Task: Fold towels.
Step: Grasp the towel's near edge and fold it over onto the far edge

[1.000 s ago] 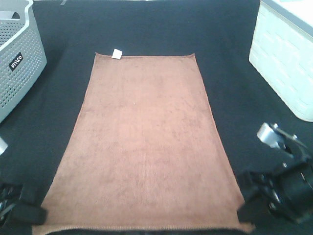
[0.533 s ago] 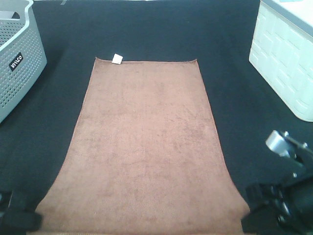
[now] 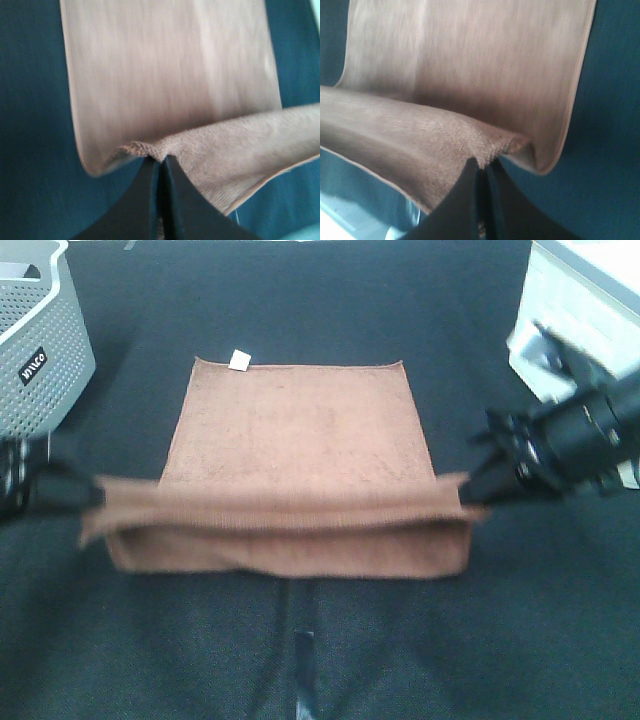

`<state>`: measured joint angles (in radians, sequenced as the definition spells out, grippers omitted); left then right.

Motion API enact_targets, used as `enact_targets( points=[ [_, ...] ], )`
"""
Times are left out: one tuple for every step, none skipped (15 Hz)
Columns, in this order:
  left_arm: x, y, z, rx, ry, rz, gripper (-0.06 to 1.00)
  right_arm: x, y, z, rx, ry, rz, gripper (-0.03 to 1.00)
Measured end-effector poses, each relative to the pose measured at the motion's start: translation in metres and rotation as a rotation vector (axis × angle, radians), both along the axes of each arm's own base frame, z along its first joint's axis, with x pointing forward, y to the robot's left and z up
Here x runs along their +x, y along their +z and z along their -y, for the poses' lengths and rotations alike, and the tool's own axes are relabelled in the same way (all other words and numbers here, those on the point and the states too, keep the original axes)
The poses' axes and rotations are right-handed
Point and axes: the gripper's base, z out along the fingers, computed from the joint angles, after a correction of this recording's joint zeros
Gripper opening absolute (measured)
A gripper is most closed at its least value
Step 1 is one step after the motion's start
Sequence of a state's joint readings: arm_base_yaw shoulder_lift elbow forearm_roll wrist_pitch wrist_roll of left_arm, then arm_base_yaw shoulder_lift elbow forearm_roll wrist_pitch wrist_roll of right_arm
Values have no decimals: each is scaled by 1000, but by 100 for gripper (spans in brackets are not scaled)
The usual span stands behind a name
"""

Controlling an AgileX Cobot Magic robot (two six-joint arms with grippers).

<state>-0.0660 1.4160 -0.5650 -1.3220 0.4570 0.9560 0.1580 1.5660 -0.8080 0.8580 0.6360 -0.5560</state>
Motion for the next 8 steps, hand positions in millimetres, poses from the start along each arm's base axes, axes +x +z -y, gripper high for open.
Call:
enact_targets(
  points=[
    [14,12,-1,16,20,57,0,17,4,-2,-5,9,9,0],
    [27,20,-2,25,31,92,0,36,7,-5,-7,15,27,0],
    [42,23,-1,29,30,105,0,53,10,-8,-3,16,41,0],
    [67,22,0,29,31,110,0,78,13,-12,-5,25,72,0],
    [83,18,1,28,33,102,0,96,14,-15,-6,28,94,0],
    [83,18,1,28,33,102,0,96,14,-15,-6,28,94,0],
    [100,10,3,30,33,90,0,112,14,-16,-13,30,114,0],
    [118,6,4,33,31,94,0,129,15,-18,-24,26,133,0]
  ],
)
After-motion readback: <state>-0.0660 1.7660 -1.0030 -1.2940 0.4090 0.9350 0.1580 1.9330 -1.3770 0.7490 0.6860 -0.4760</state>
